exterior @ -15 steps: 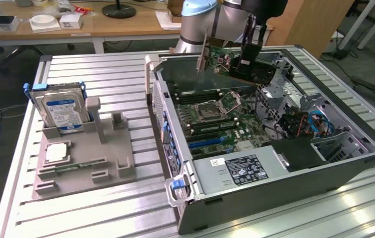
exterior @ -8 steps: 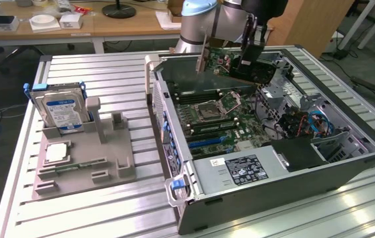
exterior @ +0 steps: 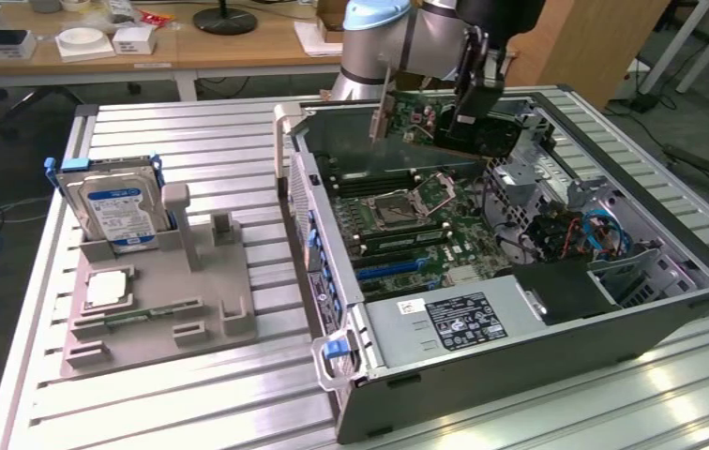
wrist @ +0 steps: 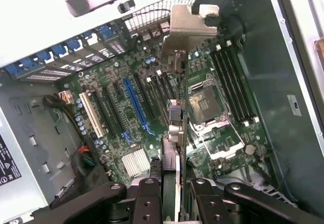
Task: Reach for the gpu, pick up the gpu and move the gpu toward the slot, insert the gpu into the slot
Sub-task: 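Insert the gpu into the slot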
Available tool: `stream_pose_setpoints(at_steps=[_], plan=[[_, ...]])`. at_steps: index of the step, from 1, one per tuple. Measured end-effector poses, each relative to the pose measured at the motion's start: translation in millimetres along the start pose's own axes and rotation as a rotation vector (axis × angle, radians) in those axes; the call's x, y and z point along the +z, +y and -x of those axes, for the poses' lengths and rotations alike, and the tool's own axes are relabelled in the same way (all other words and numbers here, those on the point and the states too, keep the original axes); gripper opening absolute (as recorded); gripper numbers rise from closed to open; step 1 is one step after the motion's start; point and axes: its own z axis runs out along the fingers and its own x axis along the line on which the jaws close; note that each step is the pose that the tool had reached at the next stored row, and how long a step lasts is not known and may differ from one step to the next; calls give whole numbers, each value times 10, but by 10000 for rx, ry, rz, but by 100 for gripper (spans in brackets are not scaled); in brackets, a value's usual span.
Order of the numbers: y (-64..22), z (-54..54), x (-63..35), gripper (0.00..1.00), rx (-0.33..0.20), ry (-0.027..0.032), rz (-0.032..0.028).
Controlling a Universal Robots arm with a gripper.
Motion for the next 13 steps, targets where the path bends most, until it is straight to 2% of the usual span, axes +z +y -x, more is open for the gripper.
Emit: stream_pose_setpoints(at_steps=[13], plan=[[0,-6,0,27,-1023,-22,27]])
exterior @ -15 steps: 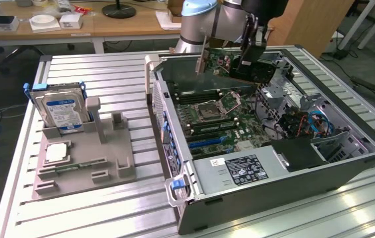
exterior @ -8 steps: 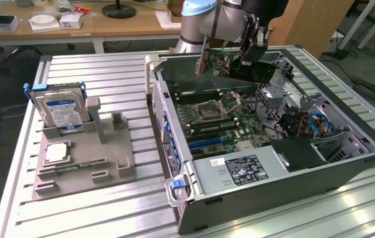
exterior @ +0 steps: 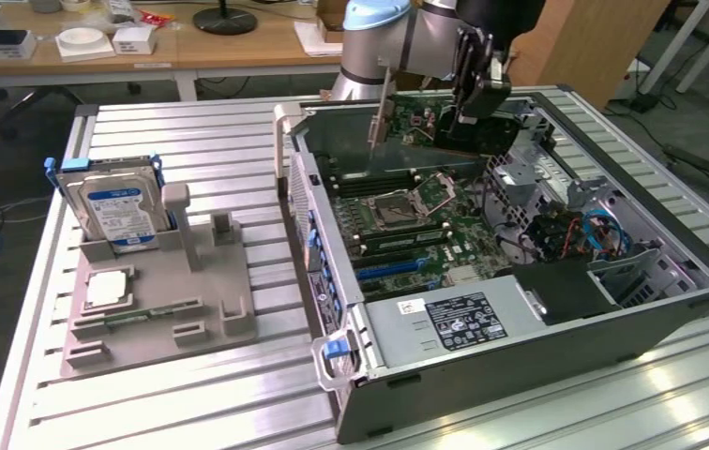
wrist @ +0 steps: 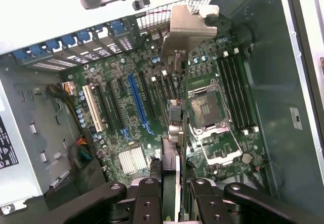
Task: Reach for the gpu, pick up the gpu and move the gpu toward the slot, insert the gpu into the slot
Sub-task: 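Insert the gpu into the slot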
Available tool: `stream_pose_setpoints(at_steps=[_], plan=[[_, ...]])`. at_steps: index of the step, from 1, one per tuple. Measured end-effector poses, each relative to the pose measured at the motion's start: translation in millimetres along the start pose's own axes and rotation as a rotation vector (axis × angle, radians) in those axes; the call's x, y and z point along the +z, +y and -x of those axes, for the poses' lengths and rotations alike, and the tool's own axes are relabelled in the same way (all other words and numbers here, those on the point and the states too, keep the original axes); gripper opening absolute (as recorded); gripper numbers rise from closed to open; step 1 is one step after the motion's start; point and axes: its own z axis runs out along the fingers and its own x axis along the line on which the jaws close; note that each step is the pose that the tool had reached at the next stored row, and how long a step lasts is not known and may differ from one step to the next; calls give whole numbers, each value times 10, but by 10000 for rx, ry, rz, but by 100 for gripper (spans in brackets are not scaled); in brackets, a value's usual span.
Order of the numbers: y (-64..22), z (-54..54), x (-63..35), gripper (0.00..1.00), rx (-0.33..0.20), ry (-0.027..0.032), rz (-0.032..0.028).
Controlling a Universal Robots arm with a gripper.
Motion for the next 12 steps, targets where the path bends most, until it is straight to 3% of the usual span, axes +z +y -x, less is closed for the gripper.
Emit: stream_pose_setpoints(at_steps=[12], plan=[[1,0,0,27,-1058,-37,33]])
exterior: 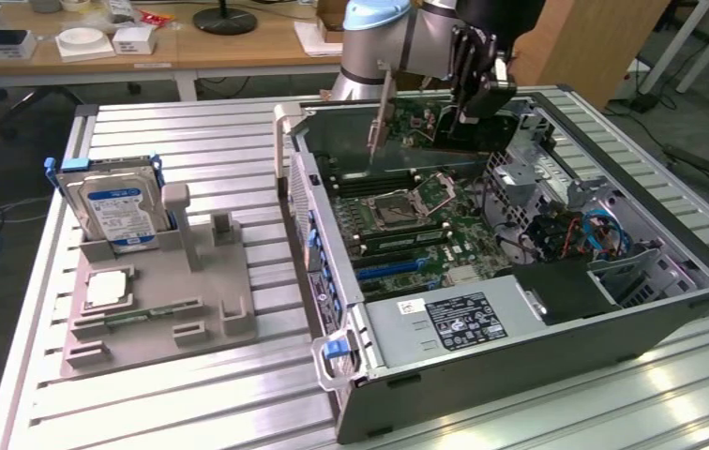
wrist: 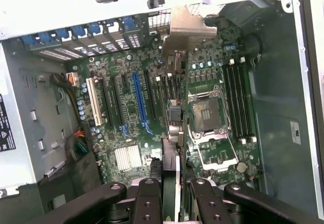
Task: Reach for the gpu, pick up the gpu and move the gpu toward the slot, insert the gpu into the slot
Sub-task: 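Insert the gpu into the slot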
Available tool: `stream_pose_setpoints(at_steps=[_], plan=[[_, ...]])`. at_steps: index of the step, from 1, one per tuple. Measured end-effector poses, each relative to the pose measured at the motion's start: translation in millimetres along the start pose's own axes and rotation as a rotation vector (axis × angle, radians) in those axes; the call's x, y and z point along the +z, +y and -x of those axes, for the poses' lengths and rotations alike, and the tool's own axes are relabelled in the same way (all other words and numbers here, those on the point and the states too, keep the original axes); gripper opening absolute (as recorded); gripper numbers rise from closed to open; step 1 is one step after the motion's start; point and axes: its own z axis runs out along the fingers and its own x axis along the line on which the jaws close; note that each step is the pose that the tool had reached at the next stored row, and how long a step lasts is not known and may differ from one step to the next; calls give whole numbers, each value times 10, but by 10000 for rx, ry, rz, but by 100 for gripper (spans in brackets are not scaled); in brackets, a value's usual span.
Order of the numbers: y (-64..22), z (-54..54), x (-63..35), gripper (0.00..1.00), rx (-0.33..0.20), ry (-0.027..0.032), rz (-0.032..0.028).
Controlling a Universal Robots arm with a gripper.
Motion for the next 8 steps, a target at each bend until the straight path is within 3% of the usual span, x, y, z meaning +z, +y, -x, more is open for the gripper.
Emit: stream_pose_setpoints(at_steps=[8], plan=[[7,-3,0,27,-712,-10,19]])
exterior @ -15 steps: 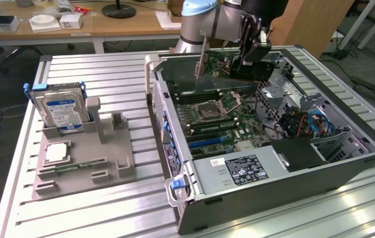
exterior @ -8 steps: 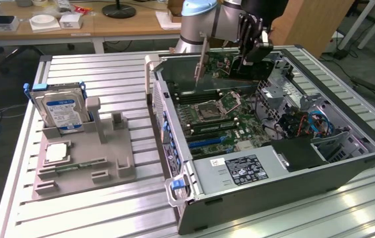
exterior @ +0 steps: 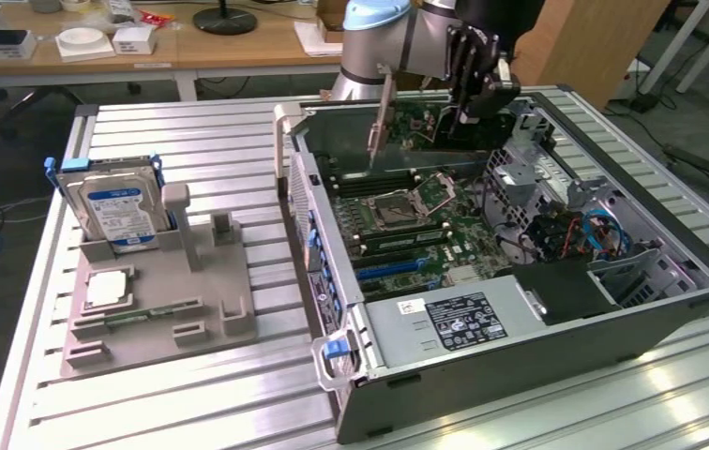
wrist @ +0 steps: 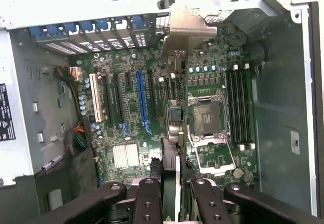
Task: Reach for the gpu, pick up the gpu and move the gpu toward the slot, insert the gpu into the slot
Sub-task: 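Insert the gpu into the slot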
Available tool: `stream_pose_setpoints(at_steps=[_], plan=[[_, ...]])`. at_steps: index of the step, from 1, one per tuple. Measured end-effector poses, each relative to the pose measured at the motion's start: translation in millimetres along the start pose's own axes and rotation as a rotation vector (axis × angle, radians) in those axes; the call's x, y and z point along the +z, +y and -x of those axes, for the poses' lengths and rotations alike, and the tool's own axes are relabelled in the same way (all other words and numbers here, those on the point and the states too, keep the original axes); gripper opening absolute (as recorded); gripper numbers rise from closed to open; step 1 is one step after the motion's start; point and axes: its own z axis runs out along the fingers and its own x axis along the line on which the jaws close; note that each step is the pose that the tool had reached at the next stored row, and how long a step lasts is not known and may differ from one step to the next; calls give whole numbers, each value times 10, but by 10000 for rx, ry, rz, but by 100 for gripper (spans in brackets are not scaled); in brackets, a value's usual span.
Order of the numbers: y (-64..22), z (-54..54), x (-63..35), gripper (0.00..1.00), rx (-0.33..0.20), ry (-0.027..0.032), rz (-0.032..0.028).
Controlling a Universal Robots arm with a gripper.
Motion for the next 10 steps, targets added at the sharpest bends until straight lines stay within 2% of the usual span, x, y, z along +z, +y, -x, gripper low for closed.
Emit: stream_pose_setpoints(at_steps=[10], plan=[[5,-1,0,27,-956,-20,26]])
